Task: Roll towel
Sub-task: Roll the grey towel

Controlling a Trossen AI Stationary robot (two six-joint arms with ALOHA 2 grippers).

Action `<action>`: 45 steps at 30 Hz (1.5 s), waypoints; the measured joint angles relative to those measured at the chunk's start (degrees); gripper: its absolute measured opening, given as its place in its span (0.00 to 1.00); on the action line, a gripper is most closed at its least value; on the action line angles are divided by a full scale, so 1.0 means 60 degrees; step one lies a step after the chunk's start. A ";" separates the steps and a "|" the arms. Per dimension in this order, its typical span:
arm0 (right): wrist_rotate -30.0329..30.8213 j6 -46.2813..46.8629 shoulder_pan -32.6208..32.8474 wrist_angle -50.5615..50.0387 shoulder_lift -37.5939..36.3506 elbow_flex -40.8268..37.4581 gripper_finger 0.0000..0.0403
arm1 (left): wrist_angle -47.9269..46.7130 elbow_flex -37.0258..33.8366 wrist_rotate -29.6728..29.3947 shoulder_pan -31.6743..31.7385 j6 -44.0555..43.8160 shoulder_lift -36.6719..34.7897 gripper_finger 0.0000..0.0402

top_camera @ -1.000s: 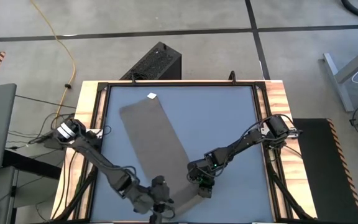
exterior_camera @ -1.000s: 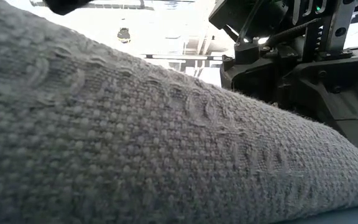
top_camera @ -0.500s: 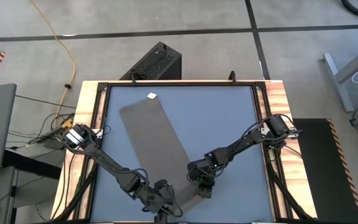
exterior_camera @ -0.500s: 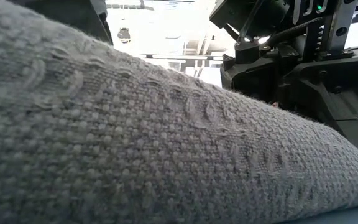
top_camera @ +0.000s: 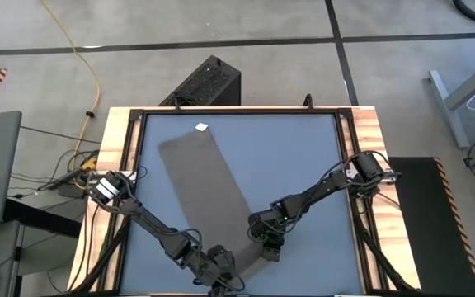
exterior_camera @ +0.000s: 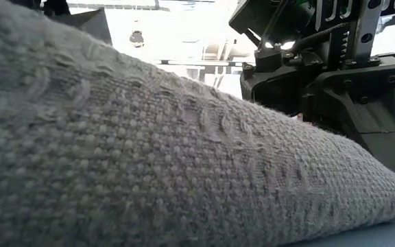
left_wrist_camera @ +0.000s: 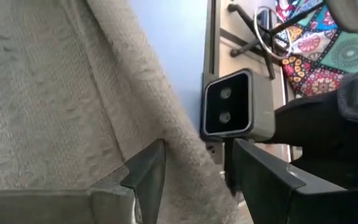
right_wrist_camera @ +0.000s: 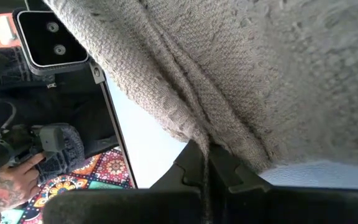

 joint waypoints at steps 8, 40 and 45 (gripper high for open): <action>-0.0015 0.0038 -0.0004 -0.0057 0.0001 0.0000 0.04 | -0.0492 0.0000 -0.0023 0.0000 -0.0487 -0.0005 0.26; -0.0050 0.0834 -0.0198 0.0146 -0.0026 -0.0007 0.23 | 0.0333 -0.1636 0.1223 0.0138 -0.4332 -0.0060 0.00; -0.0426 0.0673 -0.0387 -0.0209 -0.0423 -0.0015 0.33 | 0.0302 -0.1643 0.1160 0.0138 -0.4379 -0.0049 0.00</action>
